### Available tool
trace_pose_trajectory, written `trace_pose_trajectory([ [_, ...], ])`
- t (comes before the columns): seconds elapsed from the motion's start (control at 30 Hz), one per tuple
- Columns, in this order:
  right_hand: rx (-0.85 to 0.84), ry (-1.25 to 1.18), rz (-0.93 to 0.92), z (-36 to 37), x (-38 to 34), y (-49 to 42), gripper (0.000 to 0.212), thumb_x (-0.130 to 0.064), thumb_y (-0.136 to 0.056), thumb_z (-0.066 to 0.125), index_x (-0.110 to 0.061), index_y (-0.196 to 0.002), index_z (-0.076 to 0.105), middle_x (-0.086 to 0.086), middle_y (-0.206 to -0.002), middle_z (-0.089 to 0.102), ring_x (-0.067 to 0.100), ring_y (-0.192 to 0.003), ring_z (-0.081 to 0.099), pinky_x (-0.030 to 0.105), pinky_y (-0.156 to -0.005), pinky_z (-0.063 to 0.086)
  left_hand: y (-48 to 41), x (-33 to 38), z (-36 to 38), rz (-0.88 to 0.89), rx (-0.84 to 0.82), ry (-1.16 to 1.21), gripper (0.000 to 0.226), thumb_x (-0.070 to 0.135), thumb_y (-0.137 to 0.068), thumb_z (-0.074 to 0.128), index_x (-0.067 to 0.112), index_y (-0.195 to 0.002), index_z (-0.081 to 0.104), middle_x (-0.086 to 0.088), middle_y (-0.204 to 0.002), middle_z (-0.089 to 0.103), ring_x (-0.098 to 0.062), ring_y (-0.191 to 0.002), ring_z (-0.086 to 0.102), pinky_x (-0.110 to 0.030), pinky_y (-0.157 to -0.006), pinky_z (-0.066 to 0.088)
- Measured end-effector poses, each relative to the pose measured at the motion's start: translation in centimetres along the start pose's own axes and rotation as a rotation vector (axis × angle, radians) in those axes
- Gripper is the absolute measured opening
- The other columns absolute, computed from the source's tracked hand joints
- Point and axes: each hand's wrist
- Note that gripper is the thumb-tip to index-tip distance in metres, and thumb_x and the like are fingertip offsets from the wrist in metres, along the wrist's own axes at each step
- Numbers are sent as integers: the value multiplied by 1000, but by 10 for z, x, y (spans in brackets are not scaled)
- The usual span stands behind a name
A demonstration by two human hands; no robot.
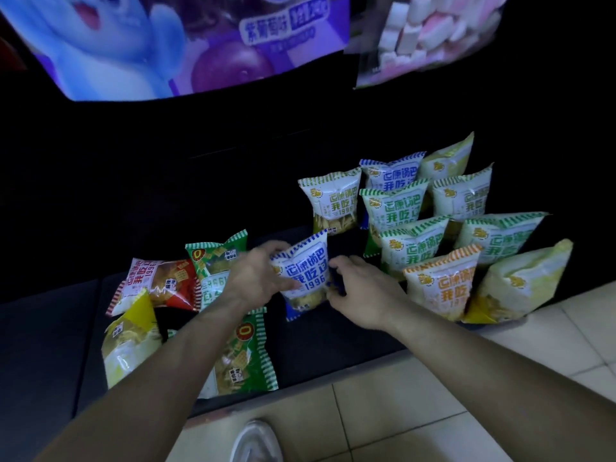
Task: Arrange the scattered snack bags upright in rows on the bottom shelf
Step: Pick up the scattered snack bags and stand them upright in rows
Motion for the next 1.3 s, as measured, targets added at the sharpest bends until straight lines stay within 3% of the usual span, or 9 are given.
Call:
trace_pose_trajectory([
  [0.07, 43, 45, -29, -25, 3, 8, 50, -43, -93, 56, -26, -138, 42, 0, -132, 49, 22, -122, 51, 38, -93, 47, -9, 17, -5, 17, 17, -71, 77, 41, -61, 91, 37, -128, 54, 12, -89, 64, -8, -76, 62, -24, -60, 43],
  [0.17, 94, 113, -27, -61, 19, 18, 51, -42, -94, 55, -24, -140, 42, 1, -136, 47, 23, -125, 48, 40, -99, 45, -25, 44, -2, 59, 14, -105, 78, 40, -62, 91, 36, -130, 53, 11, -88, 61, -10, -76, 57, -24, -64, 41],
  [0.33, 150, 186, -6, -93, 62, 38, 41, -40, -97, 51, -28, -136, 46, -5, -135, 46, 19, -124, 48, 33, -91, 43, -58, 72, 12, 110, 29, -119, 82, 36, -63, 92, 34, -134, 51, -2, -122, 65, -14, -84, 57, -25, -71, 44],
  [0.5, 187, 166, 29, -96, 99, 48, 34, -40, -96, 54, -31, -128, 53, -9, -123, 49, 17, -116, 52, 36, -87, 48, -80, 76, 20, 120, 48, -121, 83, 31, -62, 92, 30, -135, 53, 0, -139, 54, -21, -104, 61, -29, -81, 47],
  [0.67, 188, 169, 73, -98, 115, 48, 32, -41, -94, 56, -30, -124, 55, -8, -120, 49, 18, -115, 52, 37, -88, 48, -86, 81, 40, 130, 38, -105, 85, 34, -64, 91, 29, -139, 51, 0, -144, 48, -23, -123, 53, -31, -93, 45],
  [0.93, 194, 171, 111, -97, 116, 47, 34, -40, -93, 57, -29, -125, 56, -6, -124, 50, 20, -117, 52, 39, -91, 48, -80, 83, 39, 130, 83, -113, 84, 35, -65, 90, 29, -138, 50, 1, -139, 49, -20, -118, 54, -29, -91, 45],
  [1.13, 166, 207, 101, -99, 101, 47, 37, -38, -94, 55, -27, -129, 53, -4, -130, 48, 22, -123, 48, 35, -89, 46, -62, 75, 34, 118, 103, -108, 100, 40, -68, 87, 25, -150, 31, -2, -146, 42, -25, -129, 47, -38, -101, 43],
  [1.3, 133, 213, 32, -96, 53, 43, 41, -37, -95, 54, -23, -133, 50, 0, -131, 47, 24, -126, 45, 38, -97, 44, -30, 46, -10, 64, 96, -113, 98, 51, -71, 82, 26, -151, 31, -7, -151, 38, -25, -134, 45, -37, -109, 41],
])
Point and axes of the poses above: each hand's wrist, its own y-axis away from the middle knuckle, its own z-axis out of the palm, x = y × z
